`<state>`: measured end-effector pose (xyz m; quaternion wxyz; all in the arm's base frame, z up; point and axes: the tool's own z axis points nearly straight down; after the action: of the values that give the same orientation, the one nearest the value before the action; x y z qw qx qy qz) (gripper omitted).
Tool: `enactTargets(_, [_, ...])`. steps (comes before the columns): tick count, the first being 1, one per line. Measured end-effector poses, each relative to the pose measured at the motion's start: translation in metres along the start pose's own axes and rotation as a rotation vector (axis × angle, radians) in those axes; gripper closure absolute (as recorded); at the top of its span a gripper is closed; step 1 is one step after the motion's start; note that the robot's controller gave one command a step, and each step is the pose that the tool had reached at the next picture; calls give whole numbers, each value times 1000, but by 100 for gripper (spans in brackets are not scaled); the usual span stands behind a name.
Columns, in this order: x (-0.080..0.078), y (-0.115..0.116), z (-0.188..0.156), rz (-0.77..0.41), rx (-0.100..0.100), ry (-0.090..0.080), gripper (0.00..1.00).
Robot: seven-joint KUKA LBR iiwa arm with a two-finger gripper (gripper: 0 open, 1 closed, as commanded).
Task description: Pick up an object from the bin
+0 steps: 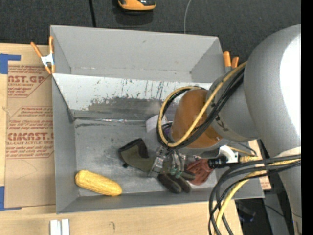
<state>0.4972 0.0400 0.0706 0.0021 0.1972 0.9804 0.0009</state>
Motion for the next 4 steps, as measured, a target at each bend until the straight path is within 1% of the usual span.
enactTargets(1, [0, 0, 0, 0, 0, 0, 100])
enactTargets(2, [2, -1, -6, 0, 3, 7, 100])
enactTargets(3, [3, -1, -28, 0, 5, 11, 100])
enactTargets(4, [1, -1, -45, 0, 3, 6, 100])
